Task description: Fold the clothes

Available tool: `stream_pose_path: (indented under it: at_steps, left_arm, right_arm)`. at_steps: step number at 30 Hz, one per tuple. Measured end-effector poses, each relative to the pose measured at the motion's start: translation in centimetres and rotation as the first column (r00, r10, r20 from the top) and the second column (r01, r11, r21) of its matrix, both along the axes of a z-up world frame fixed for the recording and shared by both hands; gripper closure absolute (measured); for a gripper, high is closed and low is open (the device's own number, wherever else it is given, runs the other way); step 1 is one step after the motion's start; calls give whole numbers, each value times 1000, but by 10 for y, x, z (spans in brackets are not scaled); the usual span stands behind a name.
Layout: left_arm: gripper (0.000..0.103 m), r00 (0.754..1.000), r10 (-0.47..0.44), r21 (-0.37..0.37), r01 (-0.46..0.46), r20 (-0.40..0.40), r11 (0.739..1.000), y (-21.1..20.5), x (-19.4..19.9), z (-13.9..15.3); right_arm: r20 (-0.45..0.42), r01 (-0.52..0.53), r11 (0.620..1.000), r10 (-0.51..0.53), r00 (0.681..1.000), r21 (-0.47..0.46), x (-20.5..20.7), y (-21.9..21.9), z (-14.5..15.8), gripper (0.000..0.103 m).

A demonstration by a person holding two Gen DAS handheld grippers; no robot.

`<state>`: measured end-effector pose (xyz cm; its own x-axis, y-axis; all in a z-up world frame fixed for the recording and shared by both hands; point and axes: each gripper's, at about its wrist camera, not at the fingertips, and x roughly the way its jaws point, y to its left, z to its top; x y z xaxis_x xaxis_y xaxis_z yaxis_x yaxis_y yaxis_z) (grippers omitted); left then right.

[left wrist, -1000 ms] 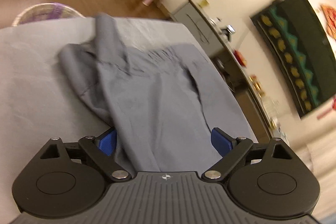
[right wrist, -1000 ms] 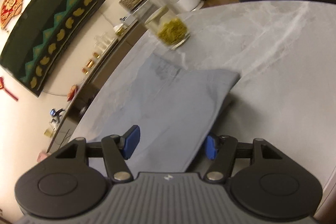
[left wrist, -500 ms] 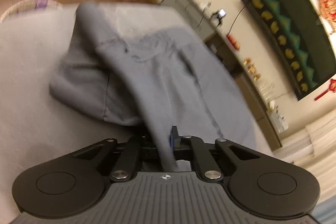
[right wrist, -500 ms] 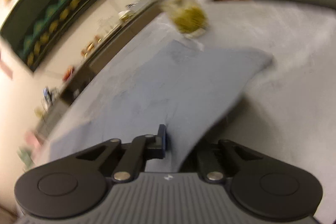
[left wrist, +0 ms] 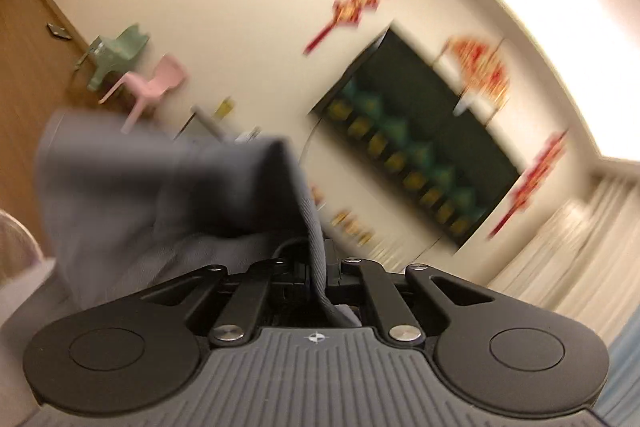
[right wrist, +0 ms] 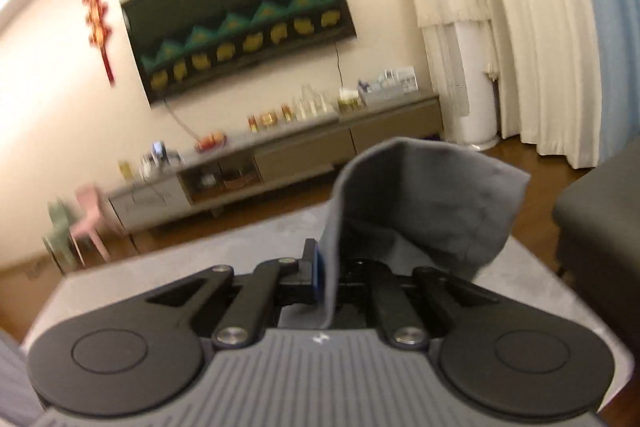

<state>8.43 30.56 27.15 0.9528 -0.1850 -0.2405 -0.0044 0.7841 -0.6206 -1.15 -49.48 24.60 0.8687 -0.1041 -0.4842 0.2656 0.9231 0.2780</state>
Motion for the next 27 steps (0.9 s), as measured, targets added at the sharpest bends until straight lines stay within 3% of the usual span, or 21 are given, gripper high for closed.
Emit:
stream_pose_path:
  at_steps: [2,4,6,8,9,10,11,15,19,21,23,27]
  left_arm:
    - [92,980,45,122,-22,-196,992,-1,75,-31]
    - [92,916,123,260,-22,-382,965,-9,150,-75]
    - [91,813,221,390,7,-539,921,-16,225,-119]
    - [90,677,333,503,64,-656,862,-24,299,-163]
    - [89,635,367,518,62,-680,853,-23,323,-179]
    - [89,648,353,481,24,-675,876,-16,326,-185]
    - [82,672,332,451,3,-662,893,-9,327,-189]
    - [68,735,354,463,-61,-579,884,3,324,-185]
    - [61,798,300,445,-44,-523,894,16,306,-178]
    - [61,819,281,463,-20,-501,886,15,293,-176]
    - [61,837,263,485,3,-481,875,11,278,-172]
    - [60,870,201,458,32,-450,888,7,246,-165]
  right_arm:
    - [-97,-9,1000,8,995,-14,28,-4,11,98]
    - [-258,-36,999,43,965,33,91,-12,-17,96]
    - [-405,-27,996,58,912,82,159,-21,-56,87]
    - [-531,-4,1000,20,847,30,228,-26,-107,63]
    - [-582,8,1000,-13,813,-12,257,-29,-132,63]
    - [-587,44,999,-46,808,-17,271,-36,-145,64]
    - [-588,78,997,-76,805,-22,284,-42,-157,64]
    - [-458,50,994,-88,884,-95,266,-34,-161,64]
    - [-345,-99,988,52,937,-120,210,13,-157,64]
    - [-319,-197,971,146,936,-135,177,41,-164,64]
    - [-354,-265,948,189,916,-178,155,61,-175,64]
    - [-408,-289,923,168,897,-255,135,63,-204,70]
